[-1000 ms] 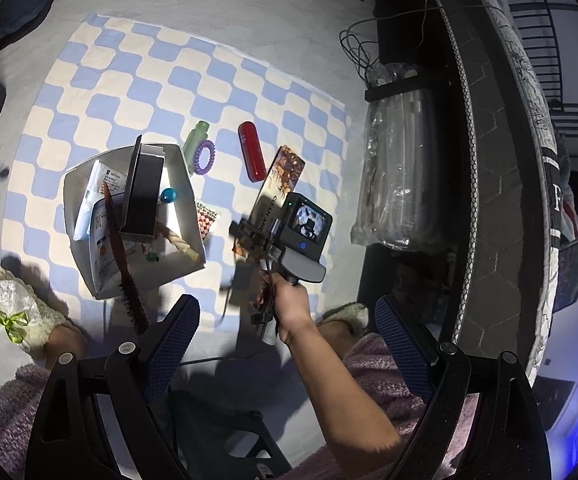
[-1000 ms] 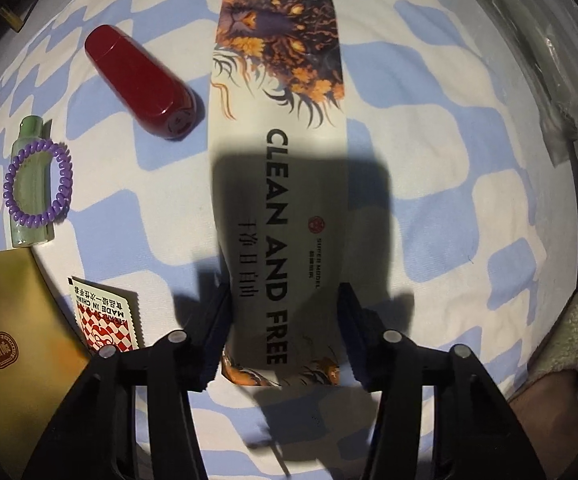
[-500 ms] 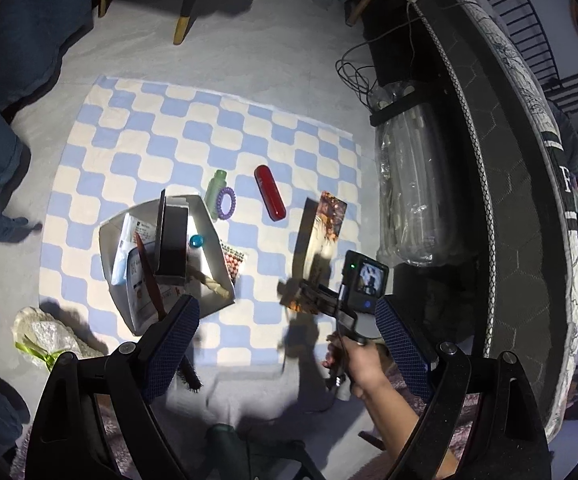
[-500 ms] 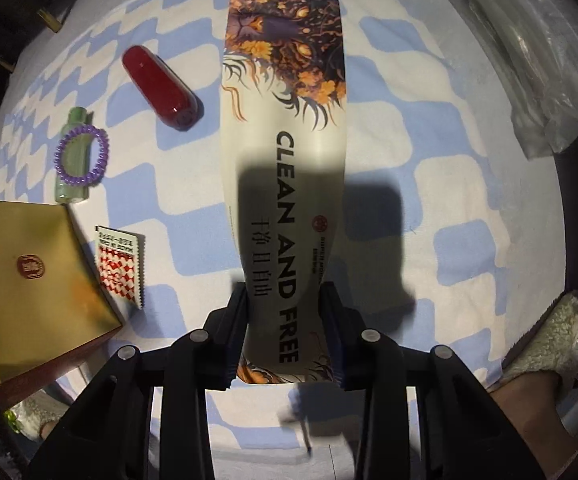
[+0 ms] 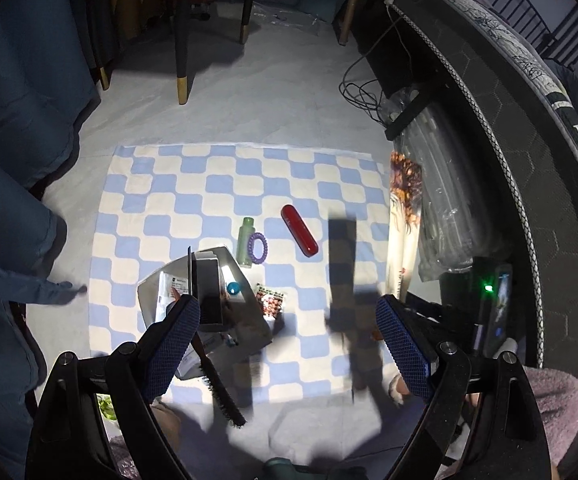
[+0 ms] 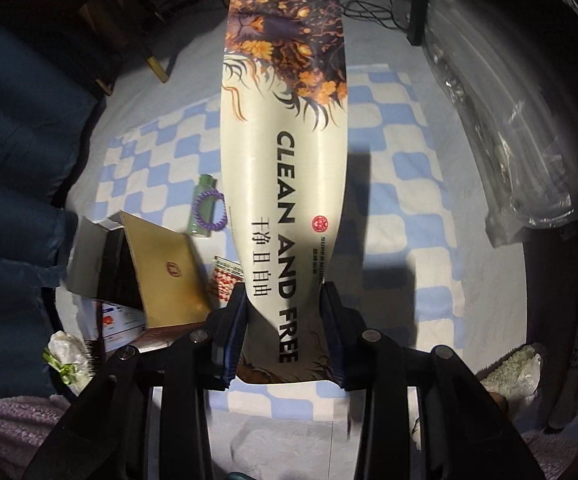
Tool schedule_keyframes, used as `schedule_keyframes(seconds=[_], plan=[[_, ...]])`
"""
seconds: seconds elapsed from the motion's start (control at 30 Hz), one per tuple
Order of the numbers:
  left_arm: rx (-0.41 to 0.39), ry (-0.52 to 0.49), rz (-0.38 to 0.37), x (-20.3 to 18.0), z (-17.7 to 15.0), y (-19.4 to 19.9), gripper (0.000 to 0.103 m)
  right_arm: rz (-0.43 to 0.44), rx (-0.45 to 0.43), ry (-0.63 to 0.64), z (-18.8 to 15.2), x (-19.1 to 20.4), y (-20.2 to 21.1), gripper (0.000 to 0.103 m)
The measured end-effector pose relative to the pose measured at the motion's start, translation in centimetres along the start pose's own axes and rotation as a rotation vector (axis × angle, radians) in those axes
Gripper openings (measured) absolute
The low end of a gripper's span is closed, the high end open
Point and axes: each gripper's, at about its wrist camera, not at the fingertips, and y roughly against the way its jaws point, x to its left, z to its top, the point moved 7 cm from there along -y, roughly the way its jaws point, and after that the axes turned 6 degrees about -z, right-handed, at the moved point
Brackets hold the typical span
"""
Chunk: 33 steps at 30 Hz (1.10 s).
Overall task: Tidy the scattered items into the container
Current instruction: 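Lift the card toward the left gripper, which grasps it while the right gripper releases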
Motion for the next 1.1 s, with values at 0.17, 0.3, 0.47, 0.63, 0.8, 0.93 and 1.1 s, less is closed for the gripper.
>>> schedule_keyframes(seconds=[0.17, 0.3, 0.47, 0.63, 0.8, 0.93, 1.1], plan=[[0.004, 0.027, -0.210, -1.6, 0.4, -0.5, 0.089, 0.063, -0.047, 0.121, 0.6, 3.2, 5.4, 0.037], [0.008, 0.097, -0.401, -1.9, 0.5, -0.8, 0.089, 0.097, -0.096, 0.225, -0.5, 5.5, 8.4, 0.037], [0.053, 0.154, -0.412, -1.1, 0.1, -2.5, 0.089, 0.198, -0.154, 0.285, -3.1, 7.9, 10.7, 0.037], [0.058, 0.192, -0.485, -1.2, 1.1, -3.3, 0.089, 0.247, -0.169, 0.308, -4.4, 9.8, 11.0, 0.037], [0.016, 0.147, -0.489, -0.9, 2.4, -3.1, 0.089, 0.201, -0.217, 0.456, -6.3, 12.4, 11.3, 0.037], [-0.040, 0.130, -0.425, 0.2, 2.7, -2.3, 0.024, 0.201, -0.235, 0.554, -8.0, 14.5, 11.5, 0.038], [0.013, 0.227, -0.445, 2.6, 2.7, -3.7, 0.012, 0.221, -0.198, 0.558, -8.6, 14.9, 10.6, 0.043]])
